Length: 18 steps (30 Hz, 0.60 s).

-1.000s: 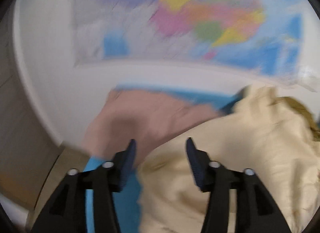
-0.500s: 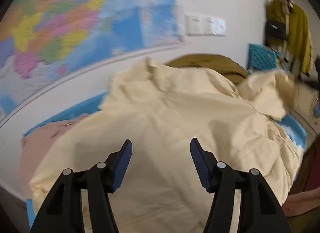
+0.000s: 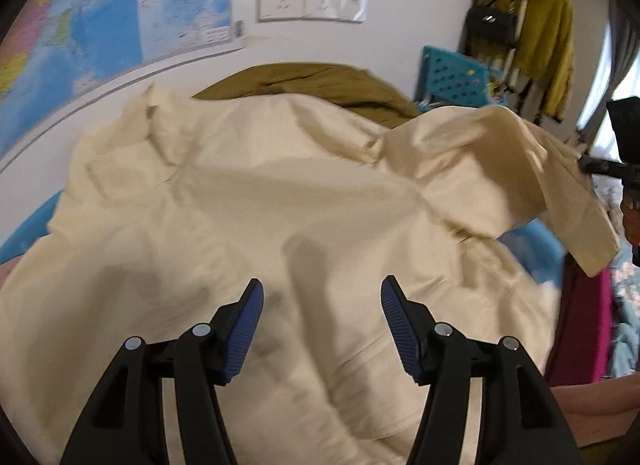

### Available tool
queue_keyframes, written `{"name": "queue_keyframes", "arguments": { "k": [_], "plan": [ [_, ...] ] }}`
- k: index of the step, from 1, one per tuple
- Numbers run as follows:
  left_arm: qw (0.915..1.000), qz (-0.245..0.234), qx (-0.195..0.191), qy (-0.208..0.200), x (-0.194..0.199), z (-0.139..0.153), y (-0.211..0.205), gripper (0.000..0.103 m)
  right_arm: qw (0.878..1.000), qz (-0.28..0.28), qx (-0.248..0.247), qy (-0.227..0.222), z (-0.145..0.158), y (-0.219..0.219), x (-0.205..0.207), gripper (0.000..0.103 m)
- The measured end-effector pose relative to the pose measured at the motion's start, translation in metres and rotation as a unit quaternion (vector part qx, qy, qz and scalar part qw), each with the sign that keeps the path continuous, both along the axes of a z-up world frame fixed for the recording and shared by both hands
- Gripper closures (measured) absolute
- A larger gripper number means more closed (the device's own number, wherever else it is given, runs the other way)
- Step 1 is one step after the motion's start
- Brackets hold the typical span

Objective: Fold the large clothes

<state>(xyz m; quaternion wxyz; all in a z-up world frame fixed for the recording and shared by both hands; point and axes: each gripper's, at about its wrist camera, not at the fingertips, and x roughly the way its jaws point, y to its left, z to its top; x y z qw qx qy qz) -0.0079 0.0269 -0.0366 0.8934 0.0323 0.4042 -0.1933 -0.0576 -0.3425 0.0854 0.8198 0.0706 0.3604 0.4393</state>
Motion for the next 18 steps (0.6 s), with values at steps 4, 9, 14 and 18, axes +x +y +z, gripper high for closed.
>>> {"name": "queue_keyframes", "arguments": {
  "k": [4,9,14,18],
  "plan": [
    [0.9978,-0.028,-0.060,-0.007,-0.005,0.014,0.002,0.044,0.994,0.081,0.054,-0.049,0.054,0.039,-0.016,0.092],
    [0.9903,-0.024,-0.133,-0.033,-0.018,0.039,0.040,0.044,0.979,0.170,0.081,-0.076,0.090,0.123,-0.017,0.092],
    [0.9855,0.024,-0.154,-0.068,-0.040,0.054,0.091,0.044,0.972,0.221,0.072,-0.033,0.067,0.217,0.020,0.092],
    [0.9824,0.111,-0.131,-0.073,-0.054,0.053,0.141,0.044,0.972,0.227,0.063,0.012,0.028,0.273,0.057,0.093]
  ]
}}
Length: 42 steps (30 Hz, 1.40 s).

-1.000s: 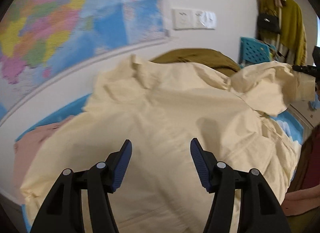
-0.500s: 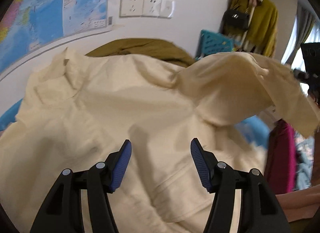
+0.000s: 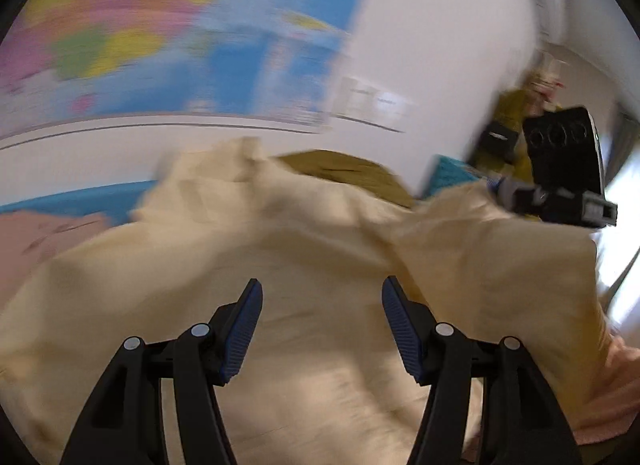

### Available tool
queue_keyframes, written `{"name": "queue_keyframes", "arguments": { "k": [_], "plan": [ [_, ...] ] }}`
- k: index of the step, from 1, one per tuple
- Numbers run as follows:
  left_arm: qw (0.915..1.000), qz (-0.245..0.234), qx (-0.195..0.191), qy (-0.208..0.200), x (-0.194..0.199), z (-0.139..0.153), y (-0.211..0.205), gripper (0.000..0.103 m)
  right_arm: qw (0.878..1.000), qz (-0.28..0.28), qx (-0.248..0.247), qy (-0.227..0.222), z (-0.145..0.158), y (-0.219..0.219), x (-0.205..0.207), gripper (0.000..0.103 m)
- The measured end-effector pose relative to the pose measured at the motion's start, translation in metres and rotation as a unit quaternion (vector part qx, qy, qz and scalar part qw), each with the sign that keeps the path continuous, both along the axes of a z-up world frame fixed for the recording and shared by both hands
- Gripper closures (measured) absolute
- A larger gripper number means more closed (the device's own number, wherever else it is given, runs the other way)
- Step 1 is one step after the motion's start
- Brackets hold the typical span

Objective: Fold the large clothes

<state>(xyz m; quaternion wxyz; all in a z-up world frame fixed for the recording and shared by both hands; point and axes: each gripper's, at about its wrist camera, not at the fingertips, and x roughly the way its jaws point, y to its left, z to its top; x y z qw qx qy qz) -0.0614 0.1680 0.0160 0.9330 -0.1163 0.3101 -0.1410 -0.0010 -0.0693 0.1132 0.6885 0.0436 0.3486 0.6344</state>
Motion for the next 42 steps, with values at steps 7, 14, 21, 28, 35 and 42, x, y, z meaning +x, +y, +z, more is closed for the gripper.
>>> {"name": "queue_keyframes", "arguments": {
  "k": [7,14,21,28,35,42],
  "plan": [
    [0.9934,0.101,0.013,0.053,-0.007,-0.021,0.063,0.043,0.998,-0.028,-0.048,0.041,-0.062,0.054,0.045,0.095],
    [0.9900,0.074,0.038,0.114,0.028,-0.053,0.054,0.038,0.991,-0.070,-0.093,0.064,-0.105,0.061,0.071,0.092],
    [0.9723,0.052,0.102,0.204,0.059,-0.090,0.034,0.034,0.979,-0.182,-0.088,-0.019,-0.090,-0.021,0.076,0.039],
    [0.9625,0.013,0.102,0.251,0.077,-0.118,0.017,0.026,0.926,-0.332,-0.176,-0.032,-0.127,-0.108,0.107,0.033],
    [0.9742,0.046,0.103,0.196,0.087,-0.103,0.012,0.082,0.924,-0.326,-0.195,-0.041,-0.150,-0.105,0.107,0.079],
    [0.9763,0.092,0.121,0.154,0.088,-0.080,0.026,0.081,0.925,-0.349,-0.138,-0.059,-0.121,-0.100,0.103,0.092]
  ]
}}
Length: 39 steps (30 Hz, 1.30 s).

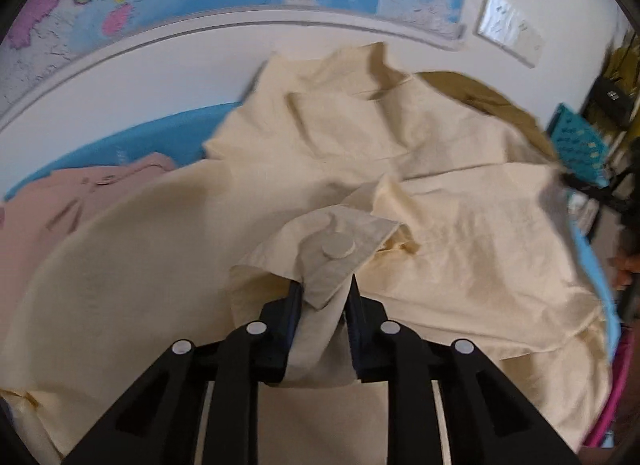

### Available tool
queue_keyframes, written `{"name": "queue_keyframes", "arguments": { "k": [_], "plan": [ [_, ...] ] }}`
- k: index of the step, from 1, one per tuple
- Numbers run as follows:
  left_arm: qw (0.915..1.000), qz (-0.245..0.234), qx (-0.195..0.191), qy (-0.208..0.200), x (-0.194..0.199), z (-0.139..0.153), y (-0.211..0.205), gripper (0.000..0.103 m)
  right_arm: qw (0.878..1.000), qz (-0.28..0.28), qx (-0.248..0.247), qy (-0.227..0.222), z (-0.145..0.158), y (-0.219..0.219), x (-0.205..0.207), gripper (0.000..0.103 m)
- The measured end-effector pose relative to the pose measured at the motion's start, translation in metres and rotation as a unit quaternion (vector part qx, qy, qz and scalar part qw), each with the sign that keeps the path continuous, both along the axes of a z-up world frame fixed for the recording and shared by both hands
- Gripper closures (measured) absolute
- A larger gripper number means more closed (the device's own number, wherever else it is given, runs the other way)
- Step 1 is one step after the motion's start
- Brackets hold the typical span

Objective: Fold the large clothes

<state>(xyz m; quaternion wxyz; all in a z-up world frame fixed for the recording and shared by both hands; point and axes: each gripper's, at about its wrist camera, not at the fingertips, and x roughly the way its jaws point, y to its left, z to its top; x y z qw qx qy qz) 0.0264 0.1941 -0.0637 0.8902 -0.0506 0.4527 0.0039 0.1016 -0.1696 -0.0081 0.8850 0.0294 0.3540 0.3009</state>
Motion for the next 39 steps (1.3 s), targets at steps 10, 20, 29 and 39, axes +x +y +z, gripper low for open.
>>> {"name": "queue_keyframes", "arguments": {
  "k": [10,20,29,39],
  "plan": [
    [0.9999,0.012,-0.003,0.009,-0.013,0.004,0.016,0.046,0.975,0.209,-0.075,0.016,-0.025,0.130,-0.062,0.066],
    [0.9944,0.049,0.010,-0.094,-0.104,0.075,0.069,0.036,0.971,0.216,-0.089,0.054,-0.039,0.161,-0.068,0.058],
    [0.9803,0.143,-0.029,-0.133,-0.170,0.083,0.140,0.035,0.885,0.464,-0.029,0.013,0.000,0.242,-0.191,0.030],
    [0.9768,0.172,-0.043,-0.120,-0.199,0.069,0.161,0.035,0.845,0.531,-0.055,0.044,-0.025,0.311,-0.227,0.092]
  ]
}}
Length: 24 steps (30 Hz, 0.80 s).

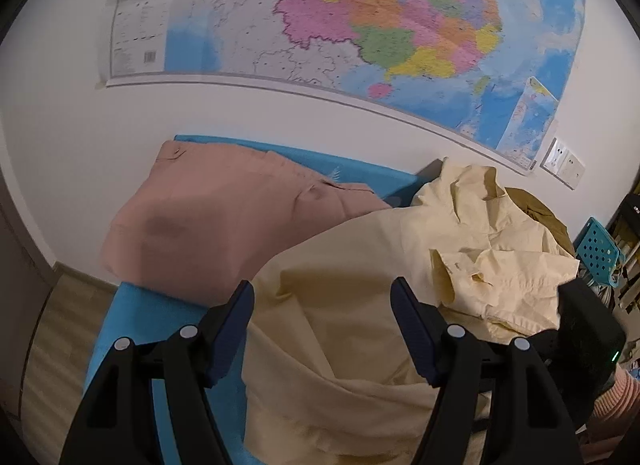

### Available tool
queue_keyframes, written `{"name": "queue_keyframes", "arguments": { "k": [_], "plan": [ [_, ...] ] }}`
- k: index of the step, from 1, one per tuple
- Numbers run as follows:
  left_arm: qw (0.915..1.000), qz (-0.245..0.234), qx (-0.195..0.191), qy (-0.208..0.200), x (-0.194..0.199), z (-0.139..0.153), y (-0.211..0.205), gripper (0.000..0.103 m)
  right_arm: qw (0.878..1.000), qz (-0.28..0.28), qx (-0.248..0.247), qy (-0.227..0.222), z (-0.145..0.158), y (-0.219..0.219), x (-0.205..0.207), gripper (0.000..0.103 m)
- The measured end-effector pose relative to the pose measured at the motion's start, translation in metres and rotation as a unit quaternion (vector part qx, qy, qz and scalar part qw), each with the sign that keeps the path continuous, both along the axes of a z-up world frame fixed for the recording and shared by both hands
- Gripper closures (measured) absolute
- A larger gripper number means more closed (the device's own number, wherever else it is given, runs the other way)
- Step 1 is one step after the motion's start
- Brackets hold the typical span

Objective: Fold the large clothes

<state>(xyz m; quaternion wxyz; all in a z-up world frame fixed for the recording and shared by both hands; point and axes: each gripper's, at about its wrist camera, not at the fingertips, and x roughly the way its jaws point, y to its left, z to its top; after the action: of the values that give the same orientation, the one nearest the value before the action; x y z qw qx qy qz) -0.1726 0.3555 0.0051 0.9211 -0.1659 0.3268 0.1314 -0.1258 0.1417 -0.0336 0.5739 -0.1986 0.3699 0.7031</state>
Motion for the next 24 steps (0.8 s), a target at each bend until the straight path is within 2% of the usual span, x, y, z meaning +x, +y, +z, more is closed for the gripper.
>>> {"name": "queue_keyframes", "arguments": {
  "k": [1,4,6,8,10,12,14,15,18,21,23,24],
  "plan": [
    [1.0000,0.000,-0.001,-0.003,-0.002,0.001,0.001,0.035,1.000,-0.004,0.024,0.011,0.016,-0.008,0.005,0.094],
    [0.9995,0.019,0.012,-0.020,-0.012,0.011,0.005,0.035,0.996,-0.038,0.079,0.004,0.066,-0.040,0.030,0.097],
    [0.9985,0.019,0.018,-0.047,-0.019,0.022,0.005,0.035,0.992,-0.065,0.112,0.002,0.098,-0.065,0.047,0.097],
    [0.9979,0.014,0.014,-0.061,-0.021,0.029,0.003,0.035,0.985,-0.101,0.138,-0.021,0.129,-0.095,0.065,0.097],
    [0.9975,-0.002,0.012,-0.070,-0.018,0.032,-0.004,0.035,0.978,-0.141,0.149,-0.042,0.148,-0.127,0.087,0.097],
    [0.9977,-0.021,0.014,-0.063,-0.011,0.030,-0.014,0.035,0.969,-0.196,0.139,-0.064,0.157,-0.157,0.116,0.097],
    [0.9976,-0.045,0.014,-0.050,0.001,0.021,-0.027,0.035,0.955,-0.263,0.102,-0.089,0.152,-0.189,0.149,0.097],
    [0.9975,-0.056,0.012,-0.042,0.008,0.015,-0.033,0.035,0.951,-0.282,0.092,-0.087,0.150,-0.199,0.158,0.097],
    [0.9963,-0.085,0.005,-0.014,0.029,-0.003,-0.051,0.035,0.929,-0.359,0.026,-0.084,0.115,-0.241,0.193,0.098],
    [0.9941,-0.102,0.027,0.024,0.054,-0.026,-0.073,0.035,0.917,-0.394,-0.045,-0.052,0.058,-0.257,0.212,0.098],
    [0.9916,-0.111,0.042,0.052,0.071,-0.041,-0.085,0.035,0.913,-0.397,-0.082,-0.042,0.029,-0.254,0.214,0.098],
    [0.9910,-0.109,0.048,0.061,0.076,-0.046,-0.088,0.035,0.910,-0.402,-0.091,-0.043,0.022,-0.252,0.214,0.094]
  ]
}}
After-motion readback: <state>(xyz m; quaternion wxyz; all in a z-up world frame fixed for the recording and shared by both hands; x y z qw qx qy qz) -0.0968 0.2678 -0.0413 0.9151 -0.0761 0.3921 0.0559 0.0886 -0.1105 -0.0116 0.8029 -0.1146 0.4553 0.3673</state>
